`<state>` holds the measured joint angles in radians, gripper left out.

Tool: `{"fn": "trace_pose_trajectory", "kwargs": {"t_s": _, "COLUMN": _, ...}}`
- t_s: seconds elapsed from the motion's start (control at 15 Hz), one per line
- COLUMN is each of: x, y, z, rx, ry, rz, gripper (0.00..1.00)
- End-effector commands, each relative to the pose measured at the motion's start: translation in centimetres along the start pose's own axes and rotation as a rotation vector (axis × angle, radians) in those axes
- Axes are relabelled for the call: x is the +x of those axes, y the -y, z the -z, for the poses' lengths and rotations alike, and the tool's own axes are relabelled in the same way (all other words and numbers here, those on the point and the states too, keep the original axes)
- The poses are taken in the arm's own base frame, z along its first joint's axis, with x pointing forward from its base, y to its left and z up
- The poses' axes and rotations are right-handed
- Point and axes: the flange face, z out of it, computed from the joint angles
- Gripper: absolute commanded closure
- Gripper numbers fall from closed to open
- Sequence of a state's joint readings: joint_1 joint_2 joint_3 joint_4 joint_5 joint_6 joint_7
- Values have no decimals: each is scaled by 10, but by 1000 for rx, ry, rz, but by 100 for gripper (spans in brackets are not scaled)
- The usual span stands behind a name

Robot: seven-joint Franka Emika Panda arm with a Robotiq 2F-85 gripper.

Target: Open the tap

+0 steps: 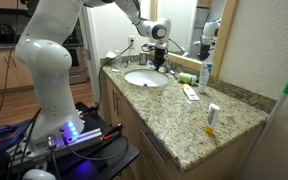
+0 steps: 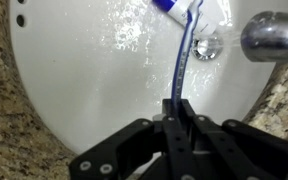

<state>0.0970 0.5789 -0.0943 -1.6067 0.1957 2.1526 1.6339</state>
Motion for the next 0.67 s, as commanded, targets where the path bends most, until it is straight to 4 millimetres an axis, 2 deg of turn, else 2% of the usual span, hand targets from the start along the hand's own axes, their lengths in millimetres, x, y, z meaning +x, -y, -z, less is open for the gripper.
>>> {"fn": "trace_pose_trajectory", "kwargs": {"t_s": 0.0, "x": 30, "y": 5, "z": -20, "rx": 7, "ry": -111, "rz": -127, "gripper": 98}}
{"fn": "trace_pose_trajectory", "kwargs": {"t_s": 0.27, "x": 53, "y": 9, "z": -33, "rx": 30, "ry": -167, "rz": -266, "gripper": 98}}
{"fn": "trace_pose_trajectory", "kwargs": {"t_s": 0.53, "x": 51, "y": 12, "z": -38, "rx": 77, "ry": -157, "rz": -330, "gripper": 98}}
{"fn": "trace_pose_trajectory", "kwargs": {"t_s": 0.6, "x": 54, "y": 12, "z": -36, "rx": 48, "ry": -160, "rz": -312, "gripper": 91}}
